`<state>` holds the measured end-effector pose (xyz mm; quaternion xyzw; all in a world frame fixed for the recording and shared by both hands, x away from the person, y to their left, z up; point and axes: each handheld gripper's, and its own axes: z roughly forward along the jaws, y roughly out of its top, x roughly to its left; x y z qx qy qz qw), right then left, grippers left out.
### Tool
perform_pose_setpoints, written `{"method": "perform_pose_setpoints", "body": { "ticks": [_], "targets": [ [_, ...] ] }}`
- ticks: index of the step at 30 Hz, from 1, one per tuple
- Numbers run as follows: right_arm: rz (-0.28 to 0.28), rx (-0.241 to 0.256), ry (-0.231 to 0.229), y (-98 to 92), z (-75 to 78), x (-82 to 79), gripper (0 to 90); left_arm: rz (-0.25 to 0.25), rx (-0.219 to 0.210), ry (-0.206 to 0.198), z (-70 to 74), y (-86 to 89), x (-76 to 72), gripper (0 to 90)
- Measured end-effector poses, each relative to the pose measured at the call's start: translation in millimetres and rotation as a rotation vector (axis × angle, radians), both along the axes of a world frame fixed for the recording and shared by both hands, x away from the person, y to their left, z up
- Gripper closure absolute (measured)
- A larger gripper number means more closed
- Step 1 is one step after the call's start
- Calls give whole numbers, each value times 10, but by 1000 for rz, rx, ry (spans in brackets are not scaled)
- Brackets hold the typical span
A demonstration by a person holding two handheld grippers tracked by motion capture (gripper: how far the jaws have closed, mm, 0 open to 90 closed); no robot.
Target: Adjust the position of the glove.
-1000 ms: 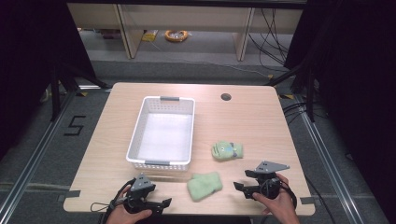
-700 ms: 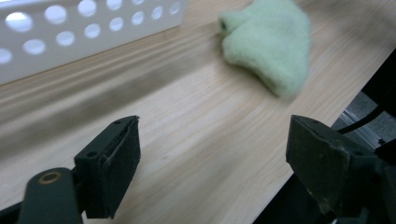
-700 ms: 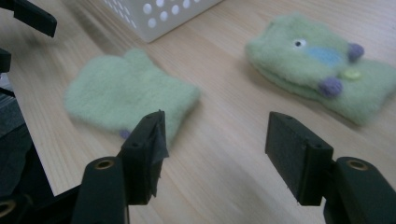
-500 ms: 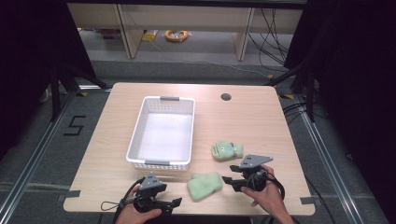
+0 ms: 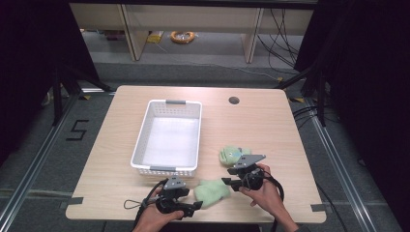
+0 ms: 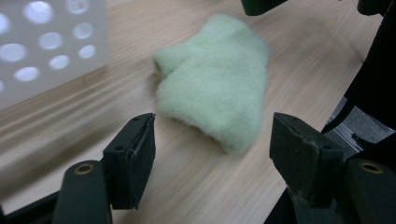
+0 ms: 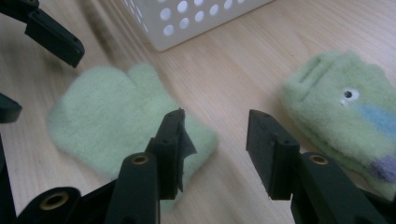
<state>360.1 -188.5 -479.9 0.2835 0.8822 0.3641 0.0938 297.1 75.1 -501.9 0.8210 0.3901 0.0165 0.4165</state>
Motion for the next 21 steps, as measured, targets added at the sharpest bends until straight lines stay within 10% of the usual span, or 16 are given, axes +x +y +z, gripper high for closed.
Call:
{"method": "perform_pose_setpoints", "body": {
  "ticks": [8, 21],
  "targets": [
    [6, -31, 36, 103, -101, 65, 631, -17, 81, -31, -68, -167, 49, 387],
    [-12, -1, 100, 97, -211, 28, 745, -33, 86, -51, -83, -168, 34, 677]
  ]
}}
